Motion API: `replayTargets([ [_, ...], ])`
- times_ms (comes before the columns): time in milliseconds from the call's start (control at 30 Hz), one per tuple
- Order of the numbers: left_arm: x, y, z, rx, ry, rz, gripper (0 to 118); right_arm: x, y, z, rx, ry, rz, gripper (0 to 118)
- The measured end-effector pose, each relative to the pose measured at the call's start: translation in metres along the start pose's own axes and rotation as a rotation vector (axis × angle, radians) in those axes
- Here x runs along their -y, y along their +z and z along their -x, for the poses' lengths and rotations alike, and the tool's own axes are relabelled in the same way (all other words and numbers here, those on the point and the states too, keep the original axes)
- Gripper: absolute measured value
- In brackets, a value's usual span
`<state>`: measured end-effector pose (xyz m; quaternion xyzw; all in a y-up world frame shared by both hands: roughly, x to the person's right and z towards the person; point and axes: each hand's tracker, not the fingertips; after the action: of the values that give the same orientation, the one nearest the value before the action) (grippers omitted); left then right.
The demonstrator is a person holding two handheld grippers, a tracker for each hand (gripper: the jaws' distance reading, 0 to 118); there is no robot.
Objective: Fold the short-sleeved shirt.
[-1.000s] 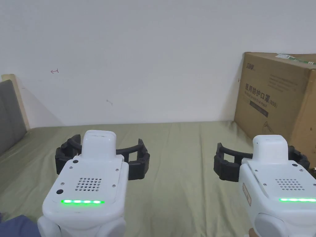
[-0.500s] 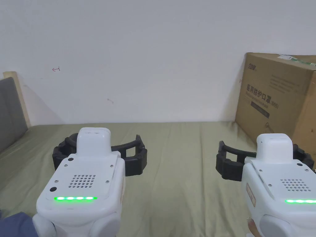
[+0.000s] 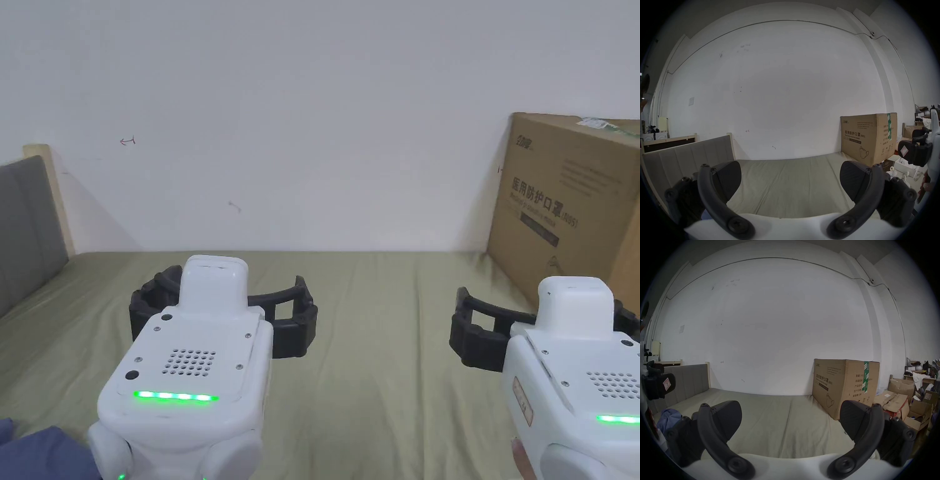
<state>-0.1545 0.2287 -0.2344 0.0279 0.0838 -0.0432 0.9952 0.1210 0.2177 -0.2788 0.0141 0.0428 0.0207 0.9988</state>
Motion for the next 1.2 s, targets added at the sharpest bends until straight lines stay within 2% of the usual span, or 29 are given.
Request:
replayTargets([
  [167,0.001,0.002,0.000,-0.004,0.007,-0.001,116,0.002,0.002,0.001,-0.029,0.005,0.005,117],
  [200,0.001,0.003,0.000,-0.011,-0.001,-0.005,105,0.003,0.004,0.000,-0.044,0.003,-0.002,113],
  [233,0.001,0.004,-0.001,-0.028,-0.020,-0.009,84,0.004,0.006,0.000,-0.055,-0.003,-0.016,98],
  [267,0.002,0.002,-0.002,-0.047,-0.050,0.005,51,0.005,0.006,0.001,-0.075,-0.002,-0.025,57],
  [300,0.002,0.000,-0.002,-0.057,-0.070,0.028,6,0.006,0.002,0.001,-0.027,0.014,0.001,0],
  [333,0.004,-0.003,-0.001,-0.065,-0.079,0.050,2,0.004,0.001,0.000,0.015,0.020,0.014,0],
  [400,0.007,-0.006,0.002,0.007,-0.022,0.074,2,0.007,-0.001,-0.007,-0.071,-0.033,0.054,0],
  [567,0.017,-0.008,0.002,0.028,0.011,0.102,0,0.009,0.001,-0.013,-0.090,-0.009,0.077,0],
  [667,0.022,-0.004,0.016,0.027,0.043,0.136,0,0.007,-0.002,0.002,-0.112,0.006,0.067,0],
  [800,0.029,0.024,0.072,-0.079,0.031,0.157,0,0.008,-0.018,0.054,-0.254,-0.005,0.064,0],
  [900,0.030,0.065,0.131,-0.267,0.008,0.127,0,0.004,-0.031,0.109,-0.406,-0.036,0.096,0],
  [1000,0.032,0.103,0.181,-0.462,-0.001,0.135,0,0.001,-0.026,0.167,-0.543,0.013,0.079,0],
  [1100,0.035,0.123,0.207,-0.527,0.049,0.159,0,-0.001,-0.014,0.207,-0.633,0.045,0.055,0],
  [1200,0.037,0.132,0.212,-0.530,0.055,0.147,0,-0.001,-0.004,0.227,-0.695,0.074,0.027,0],
])
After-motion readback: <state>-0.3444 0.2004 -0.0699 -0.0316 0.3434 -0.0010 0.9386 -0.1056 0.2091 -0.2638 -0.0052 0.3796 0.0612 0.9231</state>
